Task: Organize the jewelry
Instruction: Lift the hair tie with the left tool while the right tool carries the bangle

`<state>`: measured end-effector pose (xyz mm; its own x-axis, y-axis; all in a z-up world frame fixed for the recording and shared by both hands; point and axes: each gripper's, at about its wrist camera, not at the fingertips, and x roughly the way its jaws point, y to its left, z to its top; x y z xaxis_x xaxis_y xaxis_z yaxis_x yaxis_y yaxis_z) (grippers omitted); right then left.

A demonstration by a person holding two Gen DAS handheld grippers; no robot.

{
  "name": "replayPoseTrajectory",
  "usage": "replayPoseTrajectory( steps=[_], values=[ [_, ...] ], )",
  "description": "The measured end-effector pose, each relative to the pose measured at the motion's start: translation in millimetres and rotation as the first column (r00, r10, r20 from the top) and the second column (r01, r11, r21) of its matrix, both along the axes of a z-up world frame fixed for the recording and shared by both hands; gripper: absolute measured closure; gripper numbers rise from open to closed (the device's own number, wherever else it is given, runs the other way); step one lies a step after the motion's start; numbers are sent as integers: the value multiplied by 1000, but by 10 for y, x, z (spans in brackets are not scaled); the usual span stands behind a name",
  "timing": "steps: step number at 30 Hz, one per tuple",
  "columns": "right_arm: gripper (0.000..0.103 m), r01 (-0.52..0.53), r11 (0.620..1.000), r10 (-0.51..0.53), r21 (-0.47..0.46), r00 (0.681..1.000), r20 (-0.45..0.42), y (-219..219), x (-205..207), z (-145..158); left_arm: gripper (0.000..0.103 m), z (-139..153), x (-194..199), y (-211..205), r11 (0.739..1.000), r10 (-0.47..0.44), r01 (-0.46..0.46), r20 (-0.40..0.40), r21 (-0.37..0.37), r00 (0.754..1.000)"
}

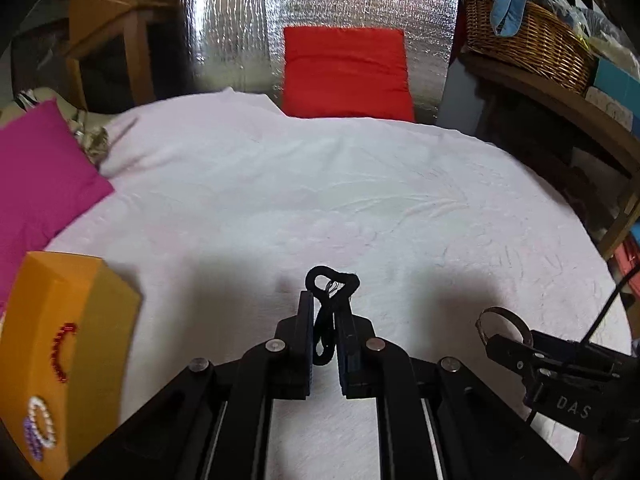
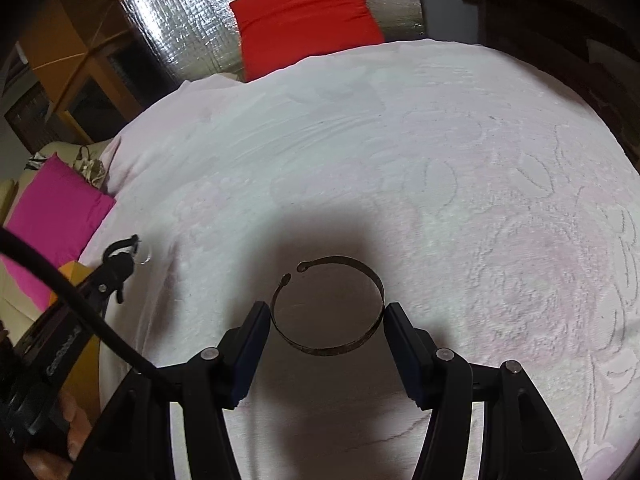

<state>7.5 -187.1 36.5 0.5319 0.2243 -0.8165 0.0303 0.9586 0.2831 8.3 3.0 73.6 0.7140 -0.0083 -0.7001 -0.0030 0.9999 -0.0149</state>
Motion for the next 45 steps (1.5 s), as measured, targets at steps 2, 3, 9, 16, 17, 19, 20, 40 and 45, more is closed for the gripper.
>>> replayPoseTrajectory(
  steps=[2,3,9,16,17,19,20,40,45],
  values=[
    [41,0,1000,0,3,1000,2,29,-9,2,93,28,-47,34,1000,7,-7,8,21,1000],
    [41,-1,1000,1,2,1000,4,49,-11,6,93,38,-65,49,999,11,-11,12,35,1000],
    [41,-20,1000,20,2,1000,9,166,43,0,92,89,-150,162,998,34,-35,21,54,999],
    [41,-50,999,50,-18,999,13,311,37,-17,92,126,-202,254,996,63,-65,28,68,998],
    [41,-51,999,51,-16,999,15,323,31,-10,92,131,-206,264,995,67,-69,28,68,997],
    [41,-52,999,53,-13,998,19,337,12,1,92,140,-220,283,995,74,-76,30,70,997],
    [41,-54,998,54,-12,998,21,346,8,6,92,147,-230,293,994,77,-79,31,70,997],
    [41,-135,990,137,-40,988,75,688,-163,79,92,407,-594,480,983,167,-174,110,58,980],
    [41,-174,983,180,-61,978,102,854,-225,109,92,483,-662,614,975,207,-216,135,55,969]
  ],
)
